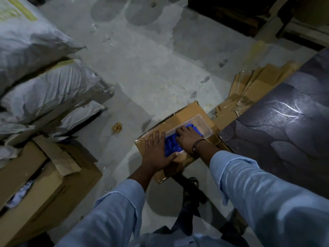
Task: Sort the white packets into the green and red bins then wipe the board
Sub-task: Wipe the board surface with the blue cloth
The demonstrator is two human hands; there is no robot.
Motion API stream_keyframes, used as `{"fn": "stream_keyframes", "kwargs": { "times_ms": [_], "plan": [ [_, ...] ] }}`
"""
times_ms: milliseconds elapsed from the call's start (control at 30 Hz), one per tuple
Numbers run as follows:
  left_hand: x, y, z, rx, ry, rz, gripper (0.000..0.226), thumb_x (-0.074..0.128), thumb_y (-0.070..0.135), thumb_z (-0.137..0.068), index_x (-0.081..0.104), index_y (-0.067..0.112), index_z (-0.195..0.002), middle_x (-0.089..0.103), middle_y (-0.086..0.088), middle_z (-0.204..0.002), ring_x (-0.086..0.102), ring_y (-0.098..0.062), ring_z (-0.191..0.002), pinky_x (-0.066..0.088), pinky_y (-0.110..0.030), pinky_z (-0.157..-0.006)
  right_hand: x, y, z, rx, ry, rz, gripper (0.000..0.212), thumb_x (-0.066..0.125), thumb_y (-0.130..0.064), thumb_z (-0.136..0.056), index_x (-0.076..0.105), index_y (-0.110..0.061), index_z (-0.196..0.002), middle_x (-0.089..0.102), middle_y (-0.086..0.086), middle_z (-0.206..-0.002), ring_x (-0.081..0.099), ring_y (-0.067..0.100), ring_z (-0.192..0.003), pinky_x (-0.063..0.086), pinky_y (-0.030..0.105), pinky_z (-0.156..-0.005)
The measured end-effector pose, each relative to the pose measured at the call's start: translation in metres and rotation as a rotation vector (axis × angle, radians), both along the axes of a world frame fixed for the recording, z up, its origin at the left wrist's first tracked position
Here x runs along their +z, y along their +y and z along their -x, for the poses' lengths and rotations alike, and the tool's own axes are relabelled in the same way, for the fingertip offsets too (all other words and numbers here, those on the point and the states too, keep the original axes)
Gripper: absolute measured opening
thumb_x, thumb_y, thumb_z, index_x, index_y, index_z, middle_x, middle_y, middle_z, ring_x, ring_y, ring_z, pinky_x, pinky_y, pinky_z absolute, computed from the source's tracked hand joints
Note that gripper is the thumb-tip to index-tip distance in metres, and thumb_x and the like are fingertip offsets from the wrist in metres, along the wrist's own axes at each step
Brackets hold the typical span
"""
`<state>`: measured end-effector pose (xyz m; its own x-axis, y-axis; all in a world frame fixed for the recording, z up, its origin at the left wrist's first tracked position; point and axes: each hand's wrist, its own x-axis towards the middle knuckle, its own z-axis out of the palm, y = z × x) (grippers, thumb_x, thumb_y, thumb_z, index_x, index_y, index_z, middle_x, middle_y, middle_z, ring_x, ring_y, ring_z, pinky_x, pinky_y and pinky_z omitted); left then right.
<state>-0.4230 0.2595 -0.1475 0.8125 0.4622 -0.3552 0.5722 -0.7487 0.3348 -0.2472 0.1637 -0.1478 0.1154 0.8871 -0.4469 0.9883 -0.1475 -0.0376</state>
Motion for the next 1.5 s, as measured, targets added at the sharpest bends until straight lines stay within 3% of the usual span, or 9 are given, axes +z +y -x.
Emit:
{"fn": "stream_keyframes", "kwargs": {
  "times_ms": [267, 600, 700, 867, 1033, 1133, 1267, 1400, 1500],
  "plan": [
    [0.038, -0.002, -0.015, 0.093, -0.268, -0.07, 0.103, 0.05, 0.075, -0.09, 0.0, 0.023, -0.163, -0.002, -0.006, -0.172, 0.005, -0.028, -0.158, 0.005, -0.052, -0.127, 0.078, -0.014, -0.029, -0.481, 0.396, -0.29, 0.027, 0.057, -0.016, -0.093, 0.045, -0.018, -0.117, 0.064, 0.015, -0.108, 0.061, 0.036, -0.089, 0.051, 0.045, -0.075],
    [0.088, -0.052, -0.111, -0.103, -0.448, -0.167, 0.108, 0.056, 0.073, -0.087, 0.007, 0.015, -0.164, 0.005, -0.013, -0.171, 0.013, -0.03, -0.158, 0.021, -0.056, -0.124, 0.173, -0.106, -0.11, -0.875, 0.173, -0.833, 0.014, 0.04, -0.02, -0.105, 0.048, -0.008, -0.11, 0.062, 0.022, -0.082, 0.056, 0.041, -0.069, 0.038, 0.042, -0.057],
    [0.096, -0.082, -0.141, -0.198, -0.404, -0.138, 0.103, 0.048, 0.075, -0.09, 0.0, 0.02, -0.164, -0.006, -0.011, -0.171, 0.006, -0.031, -0.158, 0.012, -0.053, -0.126, 0.192, -0.162, -0.132, -1.002, 0.075, -0.969, 0.017, 0.044, -0.02, -0.104, 0.053, -0.007, -0.111, 0.065, 0.026, -0.084, 0.06, 0.047, -0.075, 0.041, 0.043, -0.059],
    [0.097, -0.138, -0.173, -0.347, -0.353, -0.093, 0.098, 0.044, 0.074, -0.092, 0.002, 0.022, -0.164, -0.008, -0.01, -0.171, 0.002, -0.032, -0.158, 0.003, -0.051, -0.127, 0.202, -0.268, -0.148, -1.233, -0.095, -0.876, 0.02, 0.043, -0.028, -0.103, 0.051, -0.013, -0.112, 0.065, 0.027, -0.097, 0.062, 0.048, -0.088, 0.044, 0.043, -0.066],
    [0.08, -0.179, -0.189, -0.477, -0.283, -0.123, 0.088, 0.04, 0.065, -0.097, 0.006, 0.02, -0.164, 0.0, -0.014, -0.171, 0.006, -0.036, -0.157, 0.008, -0.053, -0.127, 0.202, -0.331, -0.124, -1.217, -0.318, -0.742, 0.019, 0.041, -0.025, -0.104, 0.049, -0.012, -0.115, 0.067, 0.023, -0.09, 0.064, 0.045, -0.076, 0.052, 0.047, -0.064],
    [0.068, -0.189, -0.194, -0.501, -0.212, -0.134, 0.081, 0.035, 0.058, -0.098, 0.008, 0.018, -0.164, 0.005, -0.016, -0.17, 0.009, -0.037, -0.157, 0.01, -0.054, -0.126, 0.176, -0.333, -0.096, -1.105, -0.122, -0.642, 0.02, 0.046, -0.029, -0.103, 0.054, -0.016, -0.115, 0.069, 0.021, -0.092, 0.066, 0.043, -0.081, 0.041, 0.039, -0.062],
    [0.057, -0.19, -0.2, -0.523, -0.118, -0.15, 0.074, 0.04, 0.047, -0.102, 0.011, 0.016, -0.163, 0.007, -0.014, -0.171, 0.008, -0.036, -0.157, 0.009, -0.052, -0.126, 0.13, -0.337, -0.07, -1.155, 0.067, -0.736, 0.018, 0.05, -0.028, -0.1, 0.058, -0.014, -0.108, 0.07, 0.017, -0.087, 0.065, 0.042, -0.082, 0.047, 0.043, -0.065],
    [0.049, -0.187, -0.202, -0.586, -0.099, -0.126, 0.068, 0.033, 0.041, -0.104, 0.017, 0.012, -0.163, 0.011, -0.016, -0.17, 0.01, -0.036, -0.157, 0.011, -0.048, -0.127, 0.091, -0.333, -0.062, -1.088, -0.007, -0.697, 0.046, 0.041, -0.041, -0.097, 0.062, -0.009, -0.122, 0.067, 0.018, -0.115, 0.063, 0.039, -0.103, 0.053, 0.046, -0.087],
    [0.036, -0.184, -0.205, -0.595, -0.217, -0.093, 0.066, 0.035, 0.038, -0.099, 0.04, 0.003, -0.154, 0.032, -0.024, -0.161, 0.031, -0.046, -0.148, 0.03, -0.057, -0.12, 0.059, -0.317, -0.052, -1.015, -0.051, -0.527, 0.06, 0.037, -0.055, -0.097, 0.05, -0.02, -0.144, 0.047, 0.013, -0.151, 0.04, 0.039, -0.138, 0.033, 0.055, -0.114]
  ]
}}
